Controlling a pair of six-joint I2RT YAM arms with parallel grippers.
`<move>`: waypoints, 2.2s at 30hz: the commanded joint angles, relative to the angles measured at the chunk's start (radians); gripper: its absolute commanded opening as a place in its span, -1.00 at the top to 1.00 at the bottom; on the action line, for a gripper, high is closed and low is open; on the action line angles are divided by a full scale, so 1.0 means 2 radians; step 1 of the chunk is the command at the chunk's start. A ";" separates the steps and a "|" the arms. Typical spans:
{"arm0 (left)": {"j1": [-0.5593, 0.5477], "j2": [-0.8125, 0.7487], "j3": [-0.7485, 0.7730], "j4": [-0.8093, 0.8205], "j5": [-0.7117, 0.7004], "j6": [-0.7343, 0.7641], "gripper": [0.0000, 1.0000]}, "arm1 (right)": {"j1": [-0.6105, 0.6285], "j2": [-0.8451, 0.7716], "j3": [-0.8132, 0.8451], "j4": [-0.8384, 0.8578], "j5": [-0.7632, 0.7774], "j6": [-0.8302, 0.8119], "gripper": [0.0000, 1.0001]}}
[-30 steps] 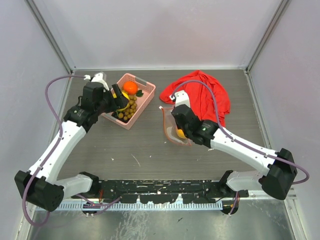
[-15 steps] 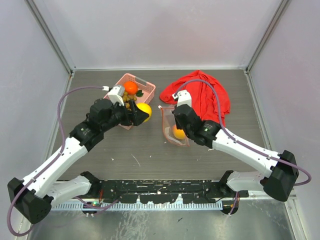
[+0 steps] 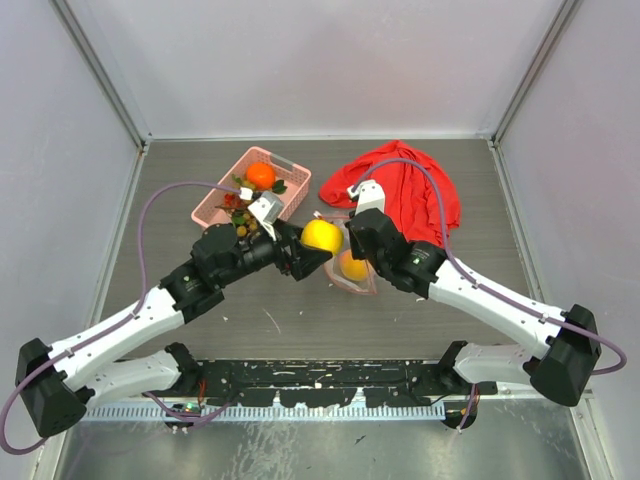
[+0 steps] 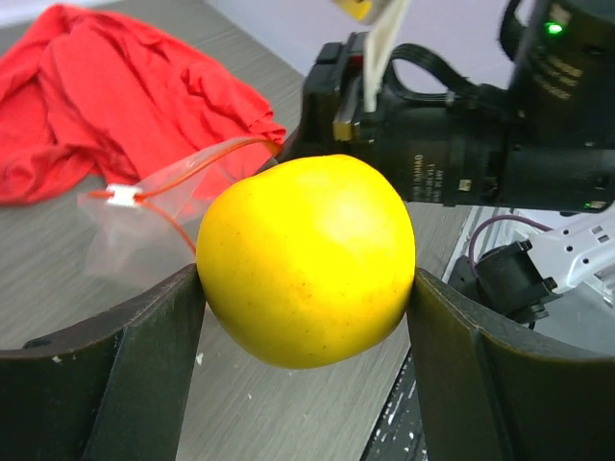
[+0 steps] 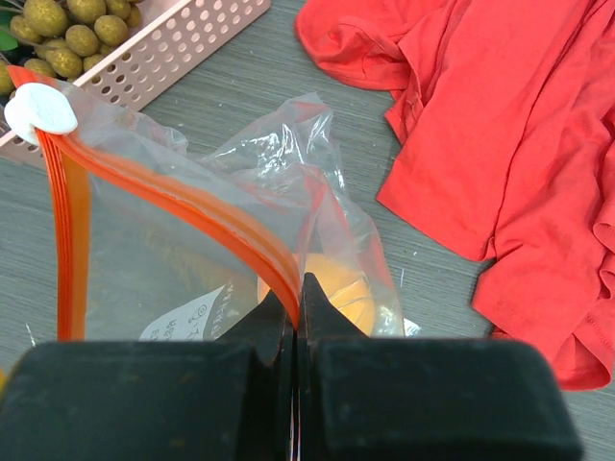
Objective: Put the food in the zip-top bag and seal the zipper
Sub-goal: Place the fake fruit in the zipper food storage bag.
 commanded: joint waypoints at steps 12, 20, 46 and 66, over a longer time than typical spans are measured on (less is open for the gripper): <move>-0.023 0.049 -0.041 0.165 0.033 0.087 0.03 | -0.001 -0.027 -0.002 0.027 -0.025 0.008 0.99; -0.023 0.074 -0.041 0.130 -0.010 0.094 0.03 | -0.002 -0.042 -0.009 0.032 -0.036 0.010 0.99; -0.105 0.180 0.028 0.057 -0.255 0.095 -0.26 | -0.002 -0.033 -0.014 0.059 -0.101 0.031 0.99; -0.108 0.168 0.041 -0.015 -0.335 -0.016 -0.71 | -0.006 -0.030 -0.034 0.079 -0.109 0.044 0.99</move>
